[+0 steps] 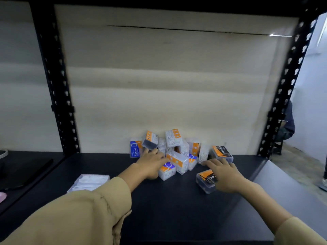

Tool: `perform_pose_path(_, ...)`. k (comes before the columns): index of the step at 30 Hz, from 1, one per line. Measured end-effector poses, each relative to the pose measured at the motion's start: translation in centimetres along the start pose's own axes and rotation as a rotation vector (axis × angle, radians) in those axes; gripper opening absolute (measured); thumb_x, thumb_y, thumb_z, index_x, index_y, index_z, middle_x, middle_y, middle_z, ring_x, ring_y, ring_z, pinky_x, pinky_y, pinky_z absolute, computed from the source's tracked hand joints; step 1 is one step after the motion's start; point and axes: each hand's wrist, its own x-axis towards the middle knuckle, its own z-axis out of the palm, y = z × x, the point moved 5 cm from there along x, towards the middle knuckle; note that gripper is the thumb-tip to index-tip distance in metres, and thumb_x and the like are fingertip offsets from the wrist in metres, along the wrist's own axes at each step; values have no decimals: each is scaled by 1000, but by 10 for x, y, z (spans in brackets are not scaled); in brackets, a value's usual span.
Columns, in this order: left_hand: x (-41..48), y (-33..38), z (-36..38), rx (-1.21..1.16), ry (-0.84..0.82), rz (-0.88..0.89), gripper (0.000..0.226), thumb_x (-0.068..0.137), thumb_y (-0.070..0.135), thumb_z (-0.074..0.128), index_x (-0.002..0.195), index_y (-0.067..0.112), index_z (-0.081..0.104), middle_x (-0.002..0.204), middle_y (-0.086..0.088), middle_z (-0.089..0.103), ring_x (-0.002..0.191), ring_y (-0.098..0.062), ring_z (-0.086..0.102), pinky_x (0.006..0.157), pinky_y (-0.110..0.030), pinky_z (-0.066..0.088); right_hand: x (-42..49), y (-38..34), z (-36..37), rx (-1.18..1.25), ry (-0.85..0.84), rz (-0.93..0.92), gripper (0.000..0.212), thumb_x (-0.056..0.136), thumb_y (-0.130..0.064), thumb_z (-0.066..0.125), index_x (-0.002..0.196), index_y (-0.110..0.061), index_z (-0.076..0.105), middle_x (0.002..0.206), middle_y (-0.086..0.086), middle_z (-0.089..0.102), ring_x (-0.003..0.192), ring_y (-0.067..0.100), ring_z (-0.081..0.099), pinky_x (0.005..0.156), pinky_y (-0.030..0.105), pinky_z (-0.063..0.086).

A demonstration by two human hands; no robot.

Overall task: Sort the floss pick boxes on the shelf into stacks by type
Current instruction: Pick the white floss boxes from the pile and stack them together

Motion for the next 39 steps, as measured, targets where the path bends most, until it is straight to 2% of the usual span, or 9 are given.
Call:
perform_pose_path(4,13,7,3,60,-64,42,67,89,16,53,147,28,23,152,-3,27,138,-29,22,110,-51,22,5,6,5,-98,-84,-50,75,80,-23,59,144,-32,20,151,-7,26,139,24,22,112,42,23)
perform_pose_path(9,23,7,5,-27,-99,47,62,89,16,54,145,27,29,152,-2,28,138,-28,26,110,-51,24,12,12,13,-85,-102,-75,65,81,-16,57,138,-37,32,144,-8,36,133,23,29,110,44,23)
perform_pose_path(15,26,10,-6,-17,-155,72,63,83,2,57,139,25,39,143,-1,40,128,-27,37,101,-48,32,17,13,14,-63,-106,-94,64,77,-39,65,135,-37,37,138,-7,42,129,22,33,108,47,23)
perform_pose_path(19,25,7,-6,-127,-198,39,60,84,4,57,135,30,40,137,-5,45,119,-27,47,94,-37,37,22,12,14,-79,-170,-108,71,77,-41,66,139,-36,33,138,-3,38,130,24,31,107,50,21)
perform_pose_path(22,26,8,-7,-143,-232,33,68,83,6,58,140,34,33,138,-7,44,118,-27,49,88,-35,40,24,8,12,-90,-202,-131,70,76,-41,67,138,-34,35,135,-1,37,129,25,30,106,48,22)
perform_pose_path(26,25,12,-12,-139,-269,88,77,79,21,70,144,34,30,146,1,40,130,-25,41,103,-41,34,26,1,11,-52,-226,-147,70,73,-48,69,134,-30,40,136,-1,38,128,24,31,108,46,22)
perform_pose_path(32,10,18,-12,-252,-249,143,62,73,50,73,125,22,55,120,0,59,105,-19,56,84,-33,48,24,-9,15,22,-174,-156,66,67,-61,67,118,-22,52,118,-2,55,114,20,46,107,42,26)
perform_pose_path(35,1,15,-9,-301,-236,108,63,72,51,73,123,21,52,121,0,58,107,-17,56,86,-32,47,22,-18,15,-10,-135,-171,68,66,-67,64,112,-19,54,102,-5,54,111,20,48,109,46,21)
perform_pose_path(39,-10,12,-4,-370,-256,64,65,74,48,73,126,20,46,122,0,56,105,-16,56,81,-28,46,18,-35,12,-1,-105,-177,69,72,-71,54,122,-23,48,95,-5,53,111,23,52,109,46,21)
